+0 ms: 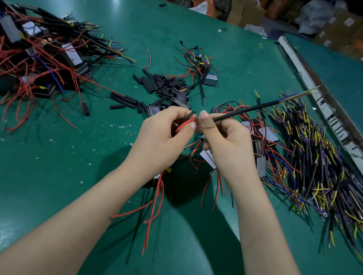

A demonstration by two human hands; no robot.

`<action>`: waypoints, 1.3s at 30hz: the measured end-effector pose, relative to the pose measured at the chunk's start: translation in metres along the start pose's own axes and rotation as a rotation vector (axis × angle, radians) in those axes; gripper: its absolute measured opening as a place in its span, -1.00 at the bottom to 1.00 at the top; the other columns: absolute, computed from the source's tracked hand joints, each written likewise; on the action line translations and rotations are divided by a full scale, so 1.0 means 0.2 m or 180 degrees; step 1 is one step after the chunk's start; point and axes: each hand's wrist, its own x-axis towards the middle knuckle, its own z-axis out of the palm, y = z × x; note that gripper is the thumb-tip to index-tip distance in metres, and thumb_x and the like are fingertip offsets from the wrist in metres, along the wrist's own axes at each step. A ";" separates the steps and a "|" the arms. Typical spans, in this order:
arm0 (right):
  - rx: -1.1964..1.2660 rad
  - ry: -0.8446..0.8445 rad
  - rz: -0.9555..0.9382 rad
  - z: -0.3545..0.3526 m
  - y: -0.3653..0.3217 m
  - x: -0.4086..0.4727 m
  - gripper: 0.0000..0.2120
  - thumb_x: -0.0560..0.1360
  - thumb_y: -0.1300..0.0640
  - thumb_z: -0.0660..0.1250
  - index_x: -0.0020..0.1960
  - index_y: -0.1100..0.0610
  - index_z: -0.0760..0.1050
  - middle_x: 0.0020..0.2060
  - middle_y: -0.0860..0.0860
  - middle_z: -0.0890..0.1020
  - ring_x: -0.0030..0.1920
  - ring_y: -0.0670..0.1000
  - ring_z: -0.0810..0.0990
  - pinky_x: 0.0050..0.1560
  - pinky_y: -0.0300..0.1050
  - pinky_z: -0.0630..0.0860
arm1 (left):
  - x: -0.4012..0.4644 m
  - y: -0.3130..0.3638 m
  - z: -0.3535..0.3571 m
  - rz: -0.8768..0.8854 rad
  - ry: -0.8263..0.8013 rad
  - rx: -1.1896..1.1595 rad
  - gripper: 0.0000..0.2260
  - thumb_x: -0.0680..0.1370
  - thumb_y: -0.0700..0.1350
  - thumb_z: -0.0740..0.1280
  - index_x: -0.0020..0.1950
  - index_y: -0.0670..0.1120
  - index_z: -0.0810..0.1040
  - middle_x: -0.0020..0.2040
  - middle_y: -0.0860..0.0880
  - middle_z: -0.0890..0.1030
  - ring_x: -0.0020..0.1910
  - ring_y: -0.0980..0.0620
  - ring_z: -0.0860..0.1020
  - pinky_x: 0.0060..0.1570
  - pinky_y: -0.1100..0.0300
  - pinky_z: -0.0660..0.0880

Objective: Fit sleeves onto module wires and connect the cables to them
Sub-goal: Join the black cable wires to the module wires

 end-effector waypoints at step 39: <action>0.0496 0.0394 -0.0119 -0.05 0.03 0.03 -0.77 0.54 -0.10 0.30 -0.15 0.01 0.60 -0.41 -0.17 0.52 -0.40 -0.22 0.39 -0.33 -0.41 0.33 | 0.07 -0.06 -0.16 0.0525 -0.0755 0.1238 -0.85 0.48 -0.04 0.41 -0.09 -0.10 0.67 0.05 0.01 0.48 0.03 0.19 0.42 -0.04 0.58 0.22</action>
